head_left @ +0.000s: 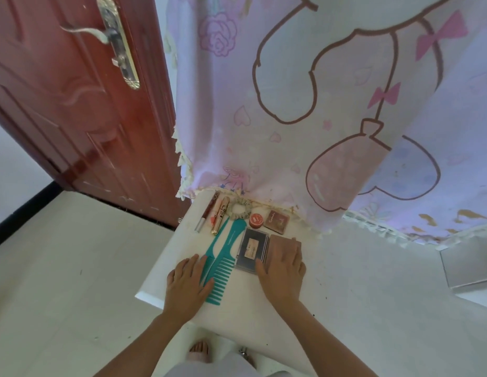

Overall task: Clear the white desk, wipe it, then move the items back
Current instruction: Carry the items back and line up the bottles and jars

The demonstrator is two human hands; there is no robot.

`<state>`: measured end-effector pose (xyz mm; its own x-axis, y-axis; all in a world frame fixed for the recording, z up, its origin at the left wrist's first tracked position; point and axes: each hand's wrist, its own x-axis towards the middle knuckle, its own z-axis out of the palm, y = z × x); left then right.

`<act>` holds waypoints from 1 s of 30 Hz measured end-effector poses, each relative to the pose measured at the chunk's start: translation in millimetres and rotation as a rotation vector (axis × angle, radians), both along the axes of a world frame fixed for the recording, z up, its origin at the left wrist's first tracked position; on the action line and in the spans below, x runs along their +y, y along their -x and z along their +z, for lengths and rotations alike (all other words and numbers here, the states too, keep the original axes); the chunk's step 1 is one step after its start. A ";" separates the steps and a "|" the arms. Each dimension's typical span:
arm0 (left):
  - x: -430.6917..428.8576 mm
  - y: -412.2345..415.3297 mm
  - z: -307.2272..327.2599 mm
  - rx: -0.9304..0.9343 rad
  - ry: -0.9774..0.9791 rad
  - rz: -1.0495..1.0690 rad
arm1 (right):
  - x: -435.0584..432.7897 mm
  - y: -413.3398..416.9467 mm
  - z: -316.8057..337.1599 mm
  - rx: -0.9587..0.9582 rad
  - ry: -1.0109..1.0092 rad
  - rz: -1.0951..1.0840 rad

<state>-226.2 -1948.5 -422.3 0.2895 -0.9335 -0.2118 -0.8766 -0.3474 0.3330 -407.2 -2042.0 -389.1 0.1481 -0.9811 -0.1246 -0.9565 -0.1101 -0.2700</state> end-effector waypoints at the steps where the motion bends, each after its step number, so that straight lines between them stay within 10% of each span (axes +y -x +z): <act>1: -0.1 -1.6 -1.0 0.033 0.021 0.028 | -1.7 -3.3 3.1 -0.010 0.026 0.044; 30: 369.8 -48.2 100.1 -0.188 0.505 1.169 | 251.1 -180.3 74.9 -0.141 0.231 1.422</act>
<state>-178.0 -1578.7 -322.2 0.9724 -0.0710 0.2221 -0.1864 -0.8090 0.5574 -227.0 -1790.8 -314.1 0.9938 0.0078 0.1108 0.0296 -0.9801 -0.1965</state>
